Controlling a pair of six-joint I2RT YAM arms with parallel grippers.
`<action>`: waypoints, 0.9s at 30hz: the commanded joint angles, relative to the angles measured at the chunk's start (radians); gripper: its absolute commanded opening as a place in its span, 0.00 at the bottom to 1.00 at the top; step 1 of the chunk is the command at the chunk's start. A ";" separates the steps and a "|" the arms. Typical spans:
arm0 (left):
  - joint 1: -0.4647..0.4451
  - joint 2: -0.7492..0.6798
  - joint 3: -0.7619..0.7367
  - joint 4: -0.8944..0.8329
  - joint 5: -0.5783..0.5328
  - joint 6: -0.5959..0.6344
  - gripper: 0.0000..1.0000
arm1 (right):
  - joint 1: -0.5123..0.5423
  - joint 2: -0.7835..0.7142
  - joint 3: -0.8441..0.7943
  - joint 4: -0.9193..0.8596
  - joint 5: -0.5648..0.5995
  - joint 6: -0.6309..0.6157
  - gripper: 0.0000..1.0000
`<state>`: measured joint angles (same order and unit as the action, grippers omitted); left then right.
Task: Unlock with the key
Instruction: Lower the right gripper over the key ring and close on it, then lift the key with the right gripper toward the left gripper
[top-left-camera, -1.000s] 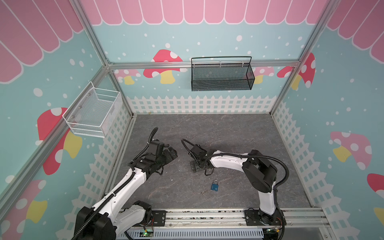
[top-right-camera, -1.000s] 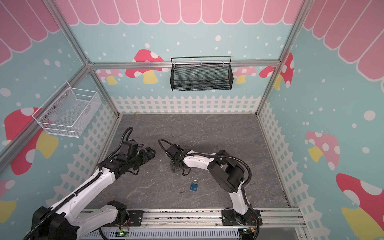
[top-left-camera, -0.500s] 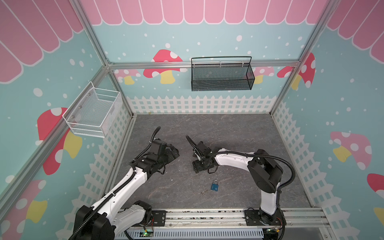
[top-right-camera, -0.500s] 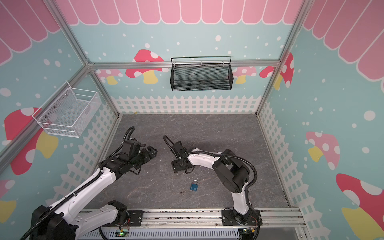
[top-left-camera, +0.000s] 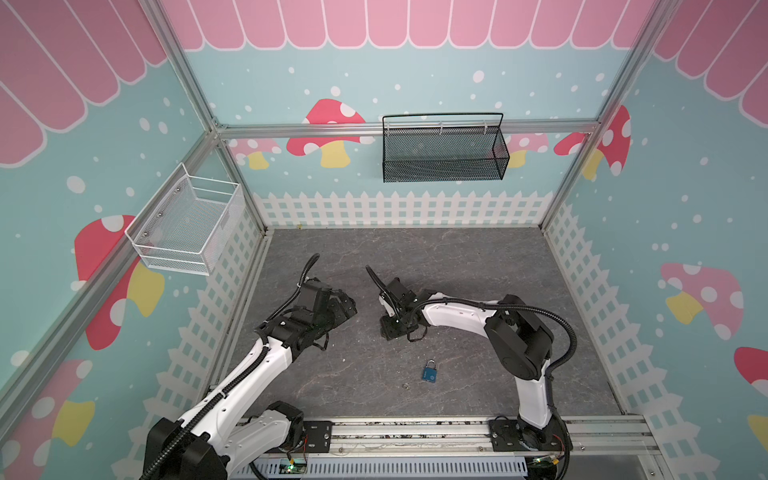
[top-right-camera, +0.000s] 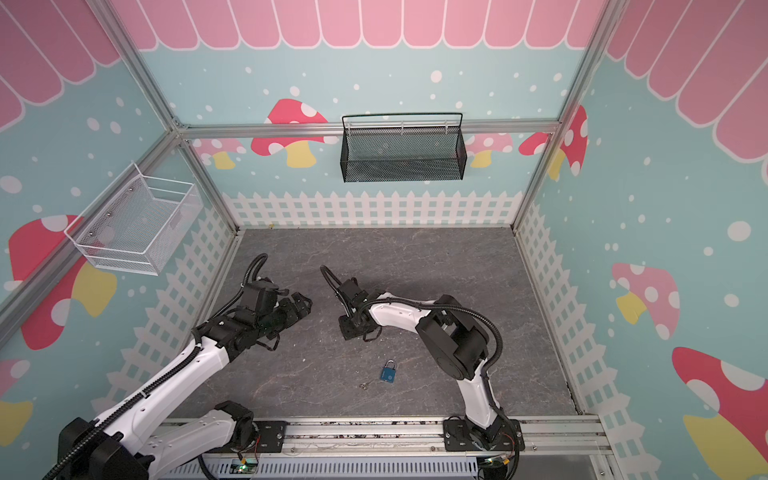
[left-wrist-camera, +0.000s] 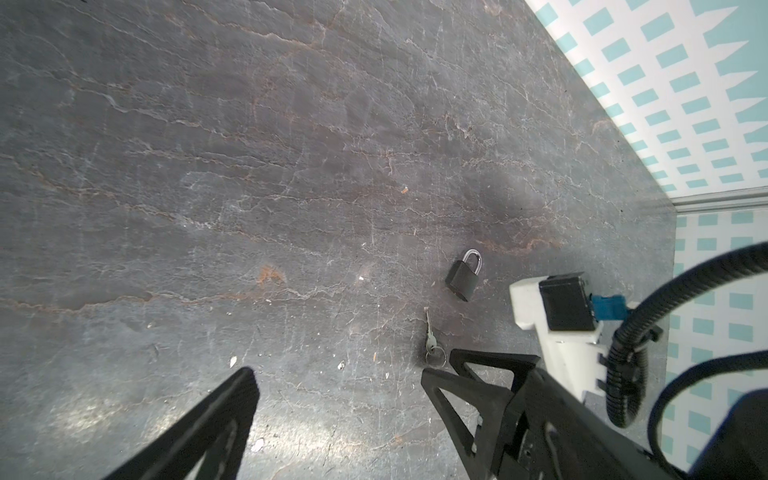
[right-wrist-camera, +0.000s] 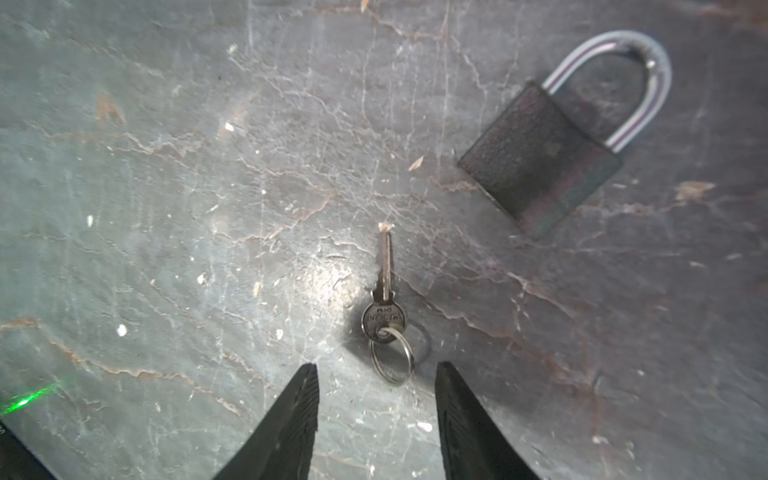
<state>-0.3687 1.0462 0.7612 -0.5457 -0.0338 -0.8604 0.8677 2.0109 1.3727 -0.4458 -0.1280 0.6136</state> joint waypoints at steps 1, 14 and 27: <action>-0.002 0.008 0.036 -0.021 -0.004 0.000 1.00 | -0.001 0.027 0.029 -0.021 0.009 -0.003 0.46; -0.002 0.020 0.030 0.003 0.011 -0.012 1.00 | 0.001 0.063 0.043 -0.034 0.028 -0.005 0.27; -0.002 0.022 0.021 0.019 0.025 -0.031 1.00 | 0.008 0.069 0.034 -0.028 0.027 0.005 0.13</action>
<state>-0.3687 1.0706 0.7750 -0.5331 -0.0120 -0.8650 0.8703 2.0483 1.4040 -0.4496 -0.1059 0.6079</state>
